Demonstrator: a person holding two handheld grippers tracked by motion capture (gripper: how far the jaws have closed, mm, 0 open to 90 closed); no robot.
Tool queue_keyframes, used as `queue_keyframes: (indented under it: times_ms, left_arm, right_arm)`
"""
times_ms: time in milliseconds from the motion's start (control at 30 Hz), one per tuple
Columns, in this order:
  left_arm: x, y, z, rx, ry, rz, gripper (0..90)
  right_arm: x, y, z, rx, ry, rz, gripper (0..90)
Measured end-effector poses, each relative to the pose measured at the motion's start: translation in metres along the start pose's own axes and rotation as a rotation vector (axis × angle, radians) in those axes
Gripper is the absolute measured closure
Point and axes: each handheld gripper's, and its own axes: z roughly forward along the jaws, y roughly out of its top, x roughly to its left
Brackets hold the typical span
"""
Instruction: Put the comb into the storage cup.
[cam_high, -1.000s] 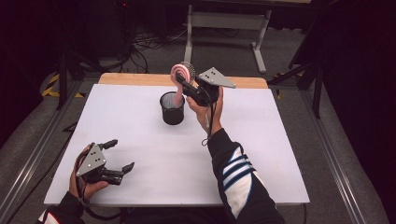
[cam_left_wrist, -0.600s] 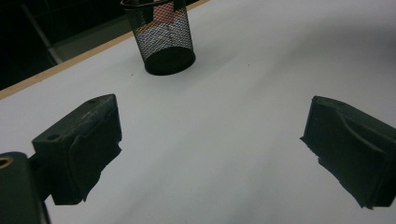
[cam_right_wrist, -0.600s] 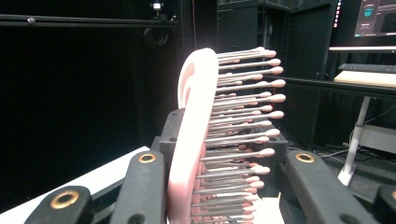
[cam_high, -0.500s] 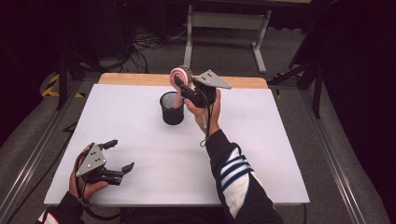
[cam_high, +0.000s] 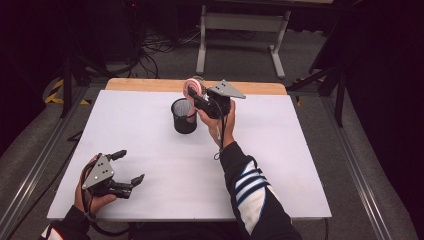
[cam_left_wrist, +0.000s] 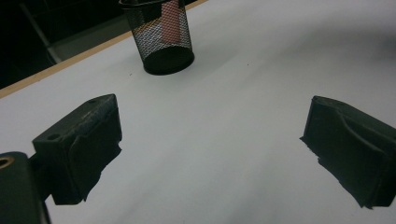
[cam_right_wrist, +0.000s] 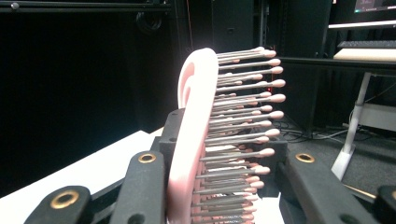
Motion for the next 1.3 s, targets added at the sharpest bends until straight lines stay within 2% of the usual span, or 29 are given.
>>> queue_keyframes:
  times_ms: [367,633,867,1067,1300]
  left_arm:
    - [0.0,-0.001,0.001,0.0,-0.005,-0.01,5.4]
    - [0.0,-0.001,0.001,0.0,-0.006,-0.013,5.4]
    - [0.001,-0.001,0.003,0.004,-0.01,-0.017,5.4]
    - [0.001,-0.001,0.002,0.0,-0.009,-0.026,5.4]
    - [0.001,-0.001,0.003,0.001,-0.007,-0.027,5.4]
  right_arm:
    - [-0.002,-0.009,0.004,0.019,0.006,0.03,64.0]
    - [0.001,-0.01,0.005,0.023,0.011,0.028,63.9]
    - [-0.002,-0.011,0.005,0.023,0.021,0.042,63.2]
    - [-0.008,-0.012,0.002,0.029,0.008,0.066,62.5]
    - [-0.009,-0.014,-0.001,0.05,0.0,0.048,59.8]
